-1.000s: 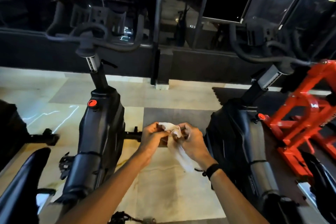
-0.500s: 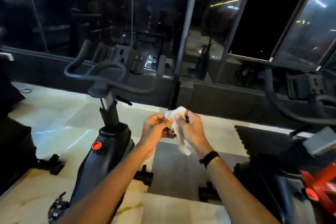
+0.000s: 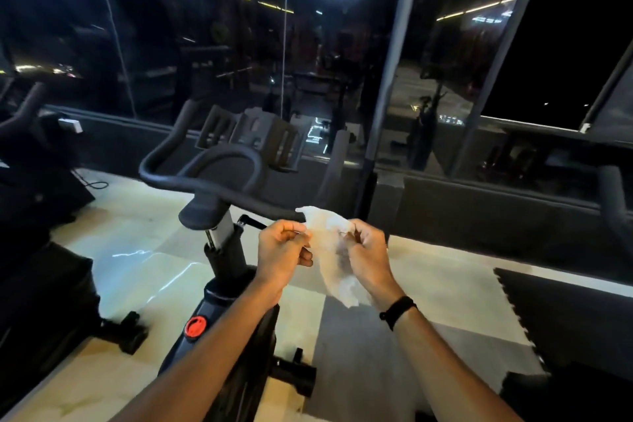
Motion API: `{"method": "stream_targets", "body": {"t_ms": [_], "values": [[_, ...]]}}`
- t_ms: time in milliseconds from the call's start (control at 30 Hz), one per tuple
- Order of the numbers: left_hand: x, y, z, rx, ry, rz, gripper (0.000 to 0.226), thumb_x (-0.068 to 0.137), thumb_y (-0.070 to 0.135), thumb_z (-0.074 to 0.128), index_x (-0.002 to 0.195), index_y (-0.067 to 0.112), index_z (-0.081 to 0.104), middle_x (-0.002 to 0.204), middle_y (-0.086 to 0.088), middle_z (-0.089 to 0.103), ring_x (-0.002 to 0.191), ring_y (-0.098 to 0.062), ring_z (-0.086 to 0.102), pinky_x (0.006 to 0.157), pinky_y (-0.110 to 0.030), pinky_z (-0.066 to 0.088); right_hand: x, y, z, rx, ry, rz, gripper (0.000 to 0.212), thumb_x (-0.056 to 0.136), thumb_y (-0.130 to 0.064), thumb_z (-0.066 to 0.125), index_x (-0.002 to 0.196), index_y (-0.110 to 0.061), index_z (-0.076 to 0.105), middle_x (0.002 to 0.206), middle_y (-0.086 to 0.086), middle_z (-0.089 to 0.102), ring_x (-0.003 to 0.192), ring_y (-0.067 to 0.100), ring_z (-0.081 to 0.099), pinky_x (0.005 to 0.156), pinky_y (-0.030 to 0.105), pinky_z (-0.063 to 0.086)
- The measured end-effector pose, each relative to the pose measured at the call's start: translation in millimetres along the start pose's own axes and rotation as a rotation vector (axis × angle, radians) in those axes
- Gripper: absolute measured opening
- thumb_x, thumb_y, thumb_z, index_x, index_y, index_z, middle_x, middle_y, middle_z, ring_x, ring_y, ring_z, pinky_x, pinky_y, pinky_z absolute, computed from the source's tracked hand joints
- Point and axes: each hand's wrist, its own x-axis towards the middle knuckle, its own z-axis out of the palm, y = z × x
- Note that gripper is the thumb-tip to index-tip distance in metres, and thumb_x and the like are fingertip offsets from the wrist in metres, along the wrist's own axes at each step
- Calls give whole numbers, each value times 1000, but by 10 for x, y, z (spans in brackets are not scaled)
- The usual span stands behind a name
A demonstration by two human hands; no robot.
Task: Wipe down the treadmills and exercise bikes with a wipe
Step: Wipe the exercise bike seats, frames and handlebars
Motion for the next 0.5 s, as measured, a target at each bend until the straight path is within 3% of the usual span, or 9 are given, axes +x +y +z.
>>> {"method": "stream_targets", "body": {"t_ms": [133, 233, 333, 400, 500], "values": [[533, 32, 163, 43, 4, 97, 8, 91, -7, 61, 93, 1, 63, 67, -13, 65, 47, -16, 59, 50, -29, 55, 609, 63, -55, 14, 72, -71, 25, 99, -1, 49, 81, -9, 65, 79, 0, 62, 75, 9, 55, 69, 23, 44], [902, 116, 321, 87, 7, 173, 9, 93, -6, 59, 92, 3, 62, 68, -14, 65, 47, -13, 58, 47, -24, 52, 1138, 16, -121, -6, 148, -131, 24, 96, 3, 47, 85, -3, 66, 84, 9, 66, 79, 10, 57, 72, 26, 45], [1235, 242, 461, 171, -11, 289, 12, 93, -5, 60, 89, 6, 62, 72, -15, 65, 53, -14, 58, 49, -21, 49, 1633, -116, -189, -149, 303, -248, 28, 96, 1, 42, 99, -5, 69, 99, 10, 70, 96, 23, 63, 84, 31, 48], [1515, 265, 505, 239, -14, 367, 19, 91, -3, 63, 88, 16, 63, 75, -8, 68, 66, -18, 65, 59, -24, 53, 1964, -211, -226, -324, 348, -414, 35, 94, -2, 42, 118, -5, 67, 119, 13, 67, 113, 28, 60, 95, 31, 45], [1799, 244, 519, 283, 22, 435, 24, 90, 0, 66, 90, 24, 64, 78, 3, 69, 77, -17, 68, 72, -36, 58, 2318, -150, -136, -603, -9, -545, 42, 103, -14, 45, 145, -14, 49, 160, 13, 30, 147, 30, 25, 119, 38, 26]]}}
